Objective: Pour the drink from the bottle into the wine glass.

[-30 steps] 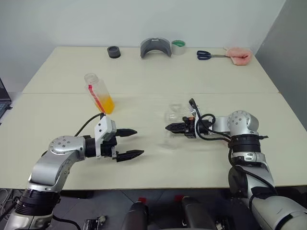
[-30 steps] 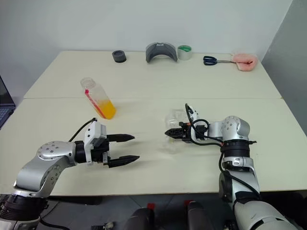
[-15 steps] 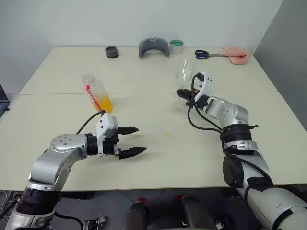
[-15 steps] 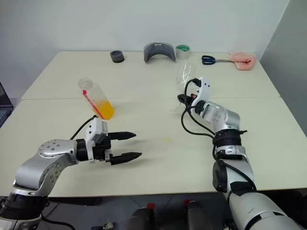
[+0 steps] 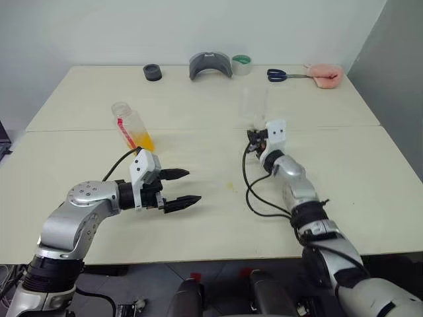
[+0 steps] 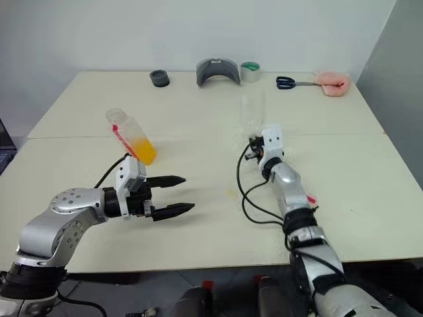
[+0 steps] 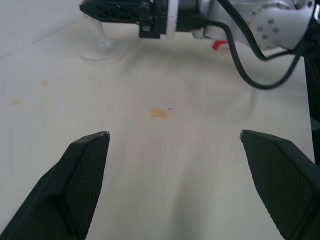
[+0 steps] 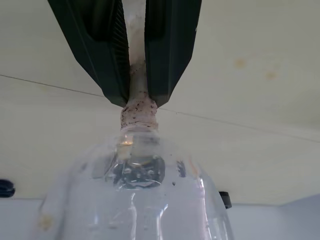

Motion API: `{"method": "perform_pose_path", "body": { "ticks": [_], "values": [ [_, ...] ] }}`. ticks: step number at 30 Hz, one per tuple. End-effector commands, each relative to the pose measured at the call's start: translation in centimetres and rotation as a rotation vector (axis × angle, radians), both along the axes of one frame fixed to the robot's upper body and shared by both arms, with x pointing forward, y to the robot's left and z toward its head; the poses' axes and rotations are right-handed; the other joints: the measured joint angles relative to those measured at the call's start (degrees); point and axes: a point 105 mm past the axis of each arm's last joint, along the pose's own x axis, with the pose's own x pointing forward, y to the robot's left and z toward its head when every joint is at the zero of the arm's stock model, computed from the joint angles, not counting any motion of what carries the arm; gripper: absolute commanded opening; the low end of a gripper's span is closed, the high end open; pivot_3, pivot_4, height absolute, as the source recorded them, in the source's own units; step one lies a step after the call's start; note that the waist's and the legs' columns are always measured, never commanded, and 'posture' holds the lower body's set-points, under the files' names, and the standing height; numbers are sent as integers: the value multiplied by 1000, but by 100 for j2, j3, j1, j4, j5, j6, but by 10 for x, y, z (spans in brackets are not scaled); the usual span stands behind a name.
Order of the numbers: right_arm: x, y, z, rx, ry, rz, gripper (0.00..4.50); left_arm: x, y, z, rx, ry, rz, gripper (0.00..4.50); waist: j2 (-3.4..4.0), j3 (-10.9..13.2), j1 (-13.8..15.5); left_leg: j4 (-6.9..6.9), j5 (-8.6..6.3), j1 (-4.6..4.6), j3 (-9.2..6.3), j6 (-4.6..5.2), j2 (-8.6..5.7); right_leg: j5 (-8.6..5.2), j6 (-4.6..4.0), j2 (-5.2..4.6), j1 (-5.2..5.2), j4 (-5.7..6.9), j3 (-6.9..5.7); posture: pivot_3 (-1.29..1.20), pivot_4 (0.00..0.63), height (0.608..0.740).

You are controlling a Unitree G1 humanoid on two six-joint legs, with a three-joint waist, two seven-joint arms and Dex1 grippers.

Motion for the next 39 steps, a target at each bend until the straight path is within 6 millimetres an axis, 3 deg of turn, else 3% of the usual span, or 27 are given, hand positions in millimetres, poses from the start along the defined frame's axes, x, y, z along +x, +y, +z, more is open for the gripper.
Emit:
{"method": "perform_pose_path", "body": {
  "ticks": [1,8,13,17,26,39],
  "values": [
    [-8,0,4,-8,-43,3,143,6,2,13,-13,-58,30,4500,0,0,-5,0,0,1,0,0,1,0,0,1,0,1,0,0,150,740],
    [-20,9,-7,-27,-43,45,143,10,5,15,-14,-78,68,4500,0,0,-7,-1,0,7,3,0,2,-1,-1,2,1,7,3,0,150,740],
    [-19,26,16,-12,-132,94,143,27,15,28,-35,-176,190,4500,0,0,-8,-2,0,11,5,0,4,-1,-2,4,1,7,4,0,150,740],
    [-20,53,30,-1,-184,180,143,35,28,40,-44,-271,303,4500,1,0,-38,-2,0,15,10,0,8,-1,-2,5,0,8,7,0,150,740],
    [-18,91,14,-72,-154,273,143,27,36,44,-41,-289,346,4500,0,0,-7,-4,0,20,11,-1,0,-1,-3,-2,2,8,8,0,150,740],
    [-19,98,-2,-80,-100,310,143,20,32,55,-68,-297,342,4500,0,0,-21,-5,0,27,11,-1,4,-1,-3,1,5,11,8,0,150,740]
  ]
}}
